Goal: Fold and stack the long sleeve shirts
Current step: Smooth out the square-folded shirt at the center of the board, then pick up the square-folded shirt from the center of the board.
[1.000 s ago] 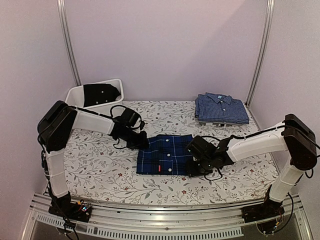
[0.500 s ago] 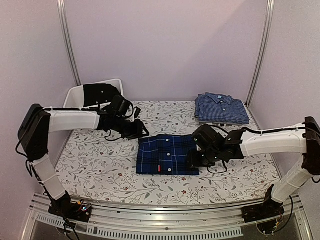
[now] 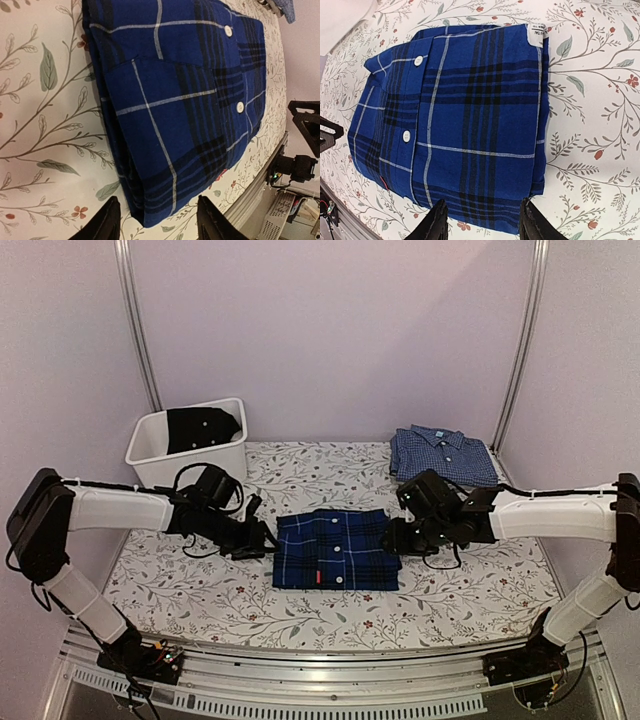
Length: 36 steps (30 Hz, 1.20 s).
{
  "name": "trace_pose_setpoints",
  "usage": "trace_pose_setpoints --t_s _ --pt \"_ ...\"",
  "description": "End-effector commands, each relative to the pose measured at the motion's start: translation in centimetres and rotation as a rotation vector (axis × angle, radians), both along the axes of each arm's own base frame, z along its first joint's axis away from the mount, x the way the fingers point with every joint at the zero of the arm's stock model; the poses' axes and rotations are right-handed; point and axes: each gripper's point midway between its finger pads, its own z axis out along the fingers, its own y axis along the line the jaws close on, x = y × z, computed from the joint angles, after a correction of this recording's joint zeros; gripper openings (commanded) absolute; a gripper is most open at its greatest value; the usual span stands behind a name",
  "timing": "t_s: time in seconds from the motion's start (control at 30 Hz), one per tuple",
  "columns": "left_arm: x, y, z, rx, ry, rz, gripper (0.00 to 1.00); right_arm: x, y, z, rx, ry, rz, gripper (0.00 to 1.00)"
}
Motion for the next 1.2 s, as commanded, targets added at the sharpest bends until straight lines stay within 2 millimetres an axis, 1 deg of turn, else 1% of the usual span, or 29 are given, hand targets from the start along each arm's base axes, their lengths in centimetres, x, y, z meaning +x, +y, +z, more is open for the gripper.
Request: trace_pose_setpoints --t_s 0.0,0.07,0.13,0.17,0.2,0.23,0.3,0.33,0.37,0.43,0.5,0.57,0.63,0.67,0.7,0.8,0.87,1.0,1.07,1.17 --pt "-0.2 -0.5 0.4 -0.061 -0.001 -0.021 0.52 0.8 1.9 1.0 0.055 -0.032 0.049 0.47" --pt "-0.2 -0.4 -0.3 -0.047 0.007 -0.014 0.52 1.3 3.4 1.7 0.094 -0.041 0.081 0.47" --pt "0.2 0.1 -1.2 -0.012 0.007 0.002 0.54 1.7 4.9 1.9 0.106 -0.038 0.113 0.46" --pt "0.3 0.1 -1.5 -0.006 0.007 0.004 0.55 1.8 5.4 1.7 0.099 -0.036 0.122 0.46" --pt "0.5 0.1 -1.9 -0.005 0.009 0.008 0.56 2.0 6.2 1.9 0.099 -0.044 0.137 0.45" --pt "0.6 0.0 -2.2 -0.006 0.010 0.008 0.57 2.1 6.9 1.6 0.088 -0.040 0.150 0.45" --pt "0.9 -0.3 -2.7 -0.011 0.017 0.011 0.57 2.2 8.2 1.5 0.074 -0.045 0.176 0.45" --pt "1.1 -0.4 -2.8 -0.014 0.016 0.013 0.57 2.3 8.9 0.9 0.060 -0.039 0.187 0.44" --pt "1.1 -0.5 -3.0 -0.015 0.019 0.014 0.57 2.4 9.6 1.1 0.057 -0.043 0.198 0.44" --pt "1.2 -0.4 -3.5 -0.007 0.027 0.023 0.55 2.5 10.6 0.7 0.042 -0.050 0.215 0.43" --pt "1.3 -0.2 -4.0 0.008 0.033 0.031 0.51 2.8 11.3 -0.3 0.015 -0.040 0.223 0.42" --pt "1.1 0.0 -4.6 0.030 0.046 0.040 0.49 3.2 11.4 -2.0 -0.037 -0.024 0.219 0.42" --pt "1.1 0.3 -5.2 0.060 0.053 0.050 0.46 3.7 11.0 -3.4 -0.093 -0.016 0.202 0.42" --pt "1.0 0.5 -5.6 0.076 0.060 0.055 0.45 4.0 10.8 -3.7 -0.119 -0.019 0.189 0.42" --pt "1.0 0.6 -6.0 0.088 0.064 0.055 0.44 4.2 10.5 -4.6 -0.149 -0.011 0.180 0.41" --pt "1.0 0.6 -6.8 0.111 0.075 0.060 0.42 4.1 9.9 -6.2 -0.198 0.007 0.170 0.41" --pt "0.9 0.4 -7.2 0.116 0.081 0.055 0.41 4.0 9.6 -6.9 -0.215 0.017 0.168 0.41" --pt "0.6 -0.4 -7.9 0.120 0.102 0.048 0.36 3.9 9.2 -7.4 -0.226 0.027 0.163 0.41" --pt "0.4 -0.7 -8.4 0.123 0.117 0.053 0.33 3.8 9.2 -7.3 -0.225 0.026 0.163 0.41" --pt "0.2 -0.7 -9.1 0.123 0.141 0.071 0.25 3.9 9.3 -6.6 -0.211 0.017 0.161 0.41"
